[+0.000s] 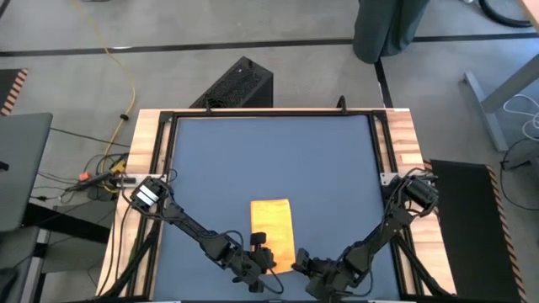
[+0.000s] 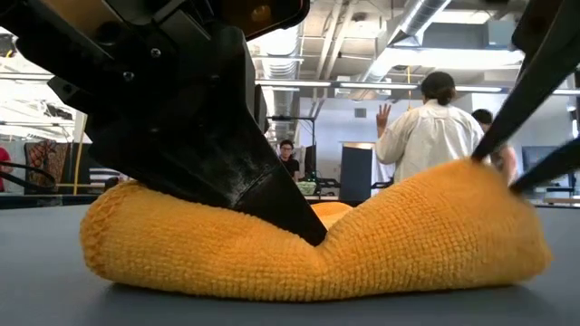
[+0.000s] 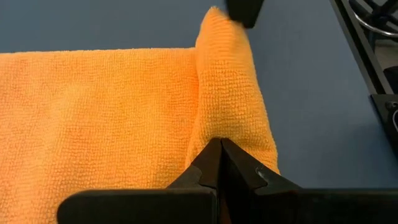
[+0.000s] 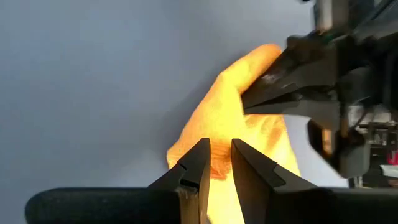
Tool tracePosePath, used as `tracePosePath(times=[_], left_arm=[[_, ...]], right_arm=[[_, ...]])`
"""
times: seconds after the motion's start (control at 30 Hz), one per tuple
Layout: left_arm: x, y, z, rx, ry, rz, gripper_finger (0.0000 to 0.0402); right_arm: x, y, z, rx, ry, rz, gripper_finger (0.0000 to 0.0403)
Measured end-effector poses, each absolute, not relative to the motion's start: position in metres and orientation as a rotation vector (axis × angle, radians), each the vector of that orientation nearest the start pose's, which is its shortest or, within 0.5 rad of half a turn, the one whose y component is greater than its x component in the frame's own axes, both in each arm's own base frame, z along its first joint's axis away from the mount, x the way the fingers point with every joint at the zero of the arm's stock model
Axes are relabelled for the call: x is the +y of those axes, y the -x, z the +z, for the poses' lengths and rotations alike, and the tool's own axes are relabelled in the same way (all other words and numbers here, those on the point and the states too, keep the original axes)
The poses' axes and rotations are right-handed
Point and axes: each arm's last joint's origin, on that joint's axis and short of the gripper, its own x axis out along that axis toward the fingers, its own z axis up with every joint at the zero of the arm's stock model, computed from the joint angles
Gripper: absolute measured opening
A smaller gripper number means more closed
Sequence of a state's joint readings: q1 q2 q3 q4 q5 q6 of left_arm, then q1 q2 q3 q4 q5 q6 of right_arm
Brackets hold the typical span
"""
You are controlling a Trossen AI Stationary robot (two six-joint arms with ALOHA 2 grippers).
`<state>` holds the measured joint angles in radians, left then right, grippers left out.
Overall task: Roll towel into tight, uniform cylinder
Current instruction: Roll the orange microfiber towel
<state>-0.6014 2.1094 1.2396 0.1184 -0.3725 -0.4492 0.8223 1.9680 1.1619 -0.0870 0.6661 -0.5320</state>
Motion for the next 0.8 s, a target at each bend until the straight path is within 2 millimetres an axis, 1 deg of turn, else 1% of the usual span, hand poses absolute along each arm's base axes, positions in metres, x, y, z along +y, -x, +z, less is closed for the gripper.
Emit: tracePosePath(times=[0.1, 0.17, 0.23, 0.47, 0.6, 0.7, 0.8], left_arm=[[-0.234, -0.359, 0.117, 0.692, 0.08, -0.065, 0.0], [-0.234, -0.359, 0.117, 0.693, 0.081, -0.066, 0.0], [-0.234, -0.359, 0.117, 0.693, 0.082, -0.067, 0.0], [-0.24, -0.352, 0.124, 0.688, 0.068, -0.062, 0.0], [-0.242, -0.349, 0.125, 0.689, 0.061, -0.043, 0.0], [-0.243, -0.347, 0.126, 0.685, 0.054, -0.032, 0.0], [-0.245, -0.345, 0.131, 0.647, 0.034, 0.009, 0.0]], right_arm=[[0.268, -0.28, 0.135, 0.652, 1.122, 0.327, 0.0092], [0.264, -0.282, 0.133, 0.665, 1.093, 0.313, 0.0092], [0.261, -0.284, 0.133, 0.675, 1.047, 0.297, 0.0092], [0.255, -0.29, 0.13, 0.731, 0.858, 0.368, 0.0092], [0.253, -0.291, 0.13, 0.766, 0.745, 0.346, 0.0091], [0.25, -0.293, 0.129, 0.795, 0.64, 0.338, 0.0078], [0.248, -0.295, 0.129, 0.819, 0.554, 0.336, 0.0056]])
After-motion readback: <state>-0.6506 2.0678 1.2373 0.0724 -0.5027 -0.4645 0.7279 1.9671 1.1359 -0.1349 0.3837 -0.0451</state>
